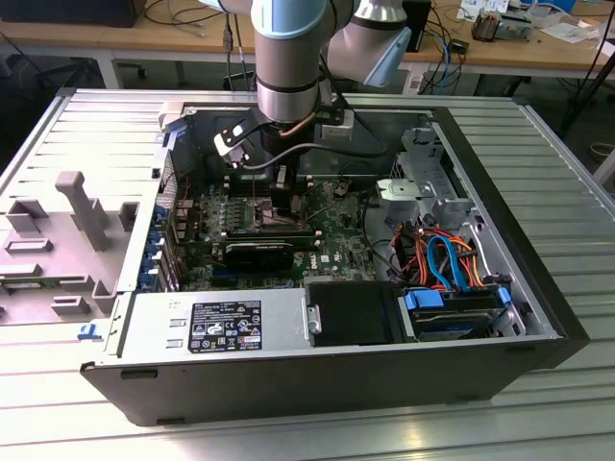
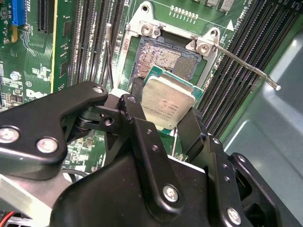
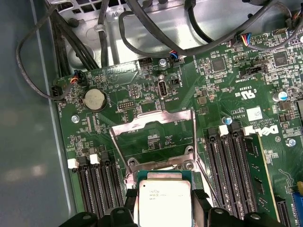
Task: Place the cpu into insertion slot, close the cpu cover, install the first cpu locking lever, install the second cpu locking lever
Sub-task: 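Place the cpu into insertion slot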
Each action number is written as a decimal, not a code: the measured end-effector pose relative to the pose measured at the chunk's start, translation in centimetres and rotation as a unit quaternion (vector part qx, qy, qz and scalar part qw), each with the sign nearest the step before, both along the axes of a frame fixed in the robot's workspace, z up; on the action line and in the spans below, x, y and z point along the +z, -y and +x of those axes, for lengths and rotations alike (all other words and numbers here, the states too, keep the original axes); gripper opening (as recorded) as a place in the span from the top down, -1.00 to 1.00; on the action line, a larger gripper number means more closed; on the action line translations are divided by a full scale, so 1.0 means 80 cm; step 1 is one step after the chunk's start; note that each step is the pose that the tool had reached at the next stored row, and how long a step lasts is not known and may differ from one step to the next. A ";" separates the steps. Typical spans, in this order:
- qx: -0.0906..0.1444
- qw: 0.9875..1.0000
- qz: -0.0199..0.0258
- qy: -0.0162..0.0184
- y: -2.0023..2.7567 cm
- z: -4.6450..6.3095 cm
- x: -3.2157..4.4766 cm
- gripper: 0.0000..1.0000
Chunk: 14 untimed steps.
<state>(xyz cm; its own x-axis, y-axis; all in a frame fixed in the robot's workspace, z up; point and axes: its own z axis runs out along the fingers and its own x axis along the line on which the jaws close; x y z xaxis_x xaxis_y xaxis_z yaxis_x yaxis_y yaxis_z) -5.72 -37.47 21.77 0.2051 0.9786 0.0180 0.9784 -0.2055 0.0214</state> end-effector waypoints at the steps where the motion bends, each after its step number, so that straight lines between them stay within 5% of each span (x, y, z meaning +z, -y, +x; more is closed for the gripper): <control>1: 0.000 1.000 0.000 0.000 0.0000 0.000 0.0000 -0.08; 14: -0.007 1.000 0.000 0.000 0.0000 0.000 -0.0006 -0.08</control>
<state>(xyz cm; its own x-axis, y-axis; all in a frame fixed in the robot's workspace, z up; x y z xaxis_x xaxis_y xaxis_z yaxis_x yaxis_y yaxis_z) -5.72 -37.47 21.72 0.2187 0.9756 0.0180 0.9755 -0.2190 0.0214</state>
